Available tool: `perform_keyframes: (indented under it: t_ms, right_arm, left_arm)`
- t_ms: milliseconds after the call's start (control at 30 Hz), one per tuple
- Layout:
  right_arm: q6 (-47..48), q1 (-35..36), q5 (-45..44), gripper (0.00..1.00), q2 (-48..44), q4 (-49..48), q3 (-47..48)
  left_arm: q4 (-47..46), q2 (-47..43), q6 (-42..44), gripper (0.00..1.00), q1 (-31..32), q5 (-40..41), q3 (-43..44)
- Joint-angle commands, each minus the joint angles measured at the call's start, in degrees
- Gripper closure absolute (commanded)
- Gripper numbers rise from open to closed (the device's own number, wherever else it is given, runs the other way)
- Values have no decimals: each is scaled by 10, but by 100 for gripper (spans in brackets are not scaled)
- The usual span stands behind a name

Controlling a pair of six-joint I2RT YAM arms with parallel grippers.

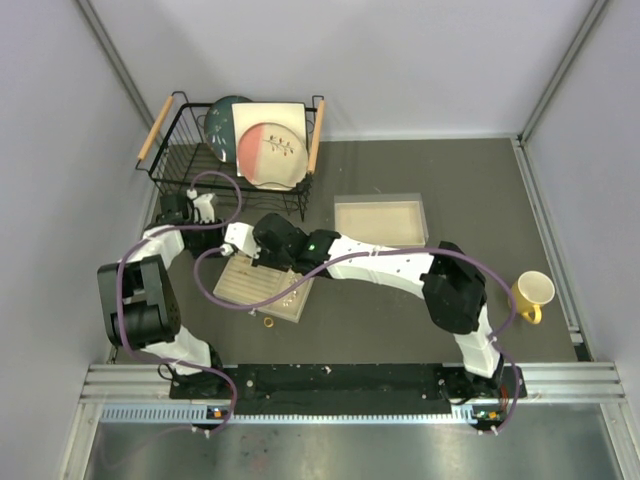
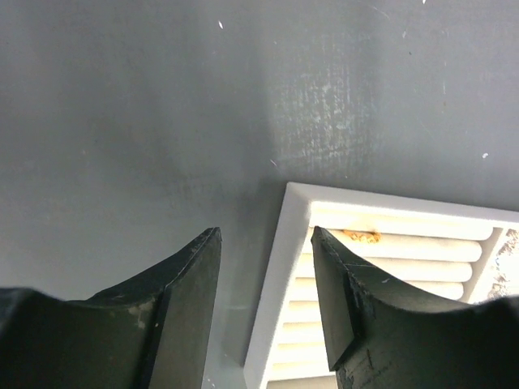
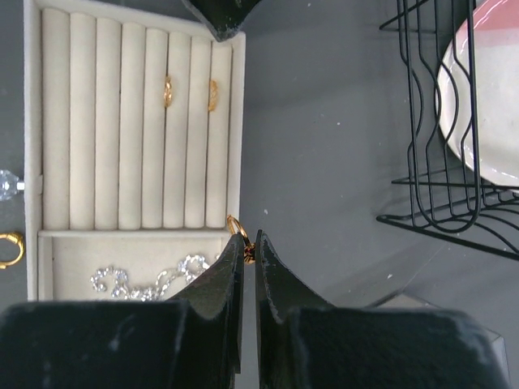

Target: Organize the mixed jewelry

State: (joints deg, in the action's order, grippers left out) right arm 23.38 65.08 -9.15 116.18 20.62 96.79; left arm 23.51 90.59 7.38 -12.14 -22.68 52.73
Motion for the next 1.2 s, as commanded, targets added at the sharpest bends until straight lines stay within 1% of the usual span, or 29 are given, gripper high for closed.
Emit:
perform_keyframes:
  t_ms: [0, 267, 433, 633, 767, 967, 1167]
  right_arm:
    - [-8, 1, 2, 100, -55, -19, -13]
    - [-11, 1, 5, 100, -71, -17, -35]
    - [-14, 1, 4, 100, -86, -14, -41]
    - [-13, 1, -1, 100, -100, -9, -44]
    - [-15, 1, -1, 100, -107, -7, -48]
    - [-18, 1, -4, 100, -109, -5, -52]
    - [-21, 1, -10, 100, -113, -4, -58]
  left_arm:
    - [22, -34, -6, 45, -10, -14, -6]
    - [39, -63, 4, 44, -63, -44, 8]
    - [51, -65, 47, 44, -73, 2, -4]
    - [67, -61, 111, 45, -73, 61, -30]
    - [87, -59, 155, 46, -72, 79, -38]
    - [110, -58, 189, 46, -59, 75, -54]
    - [132, -67, 203, 48, -12, 62, -71]
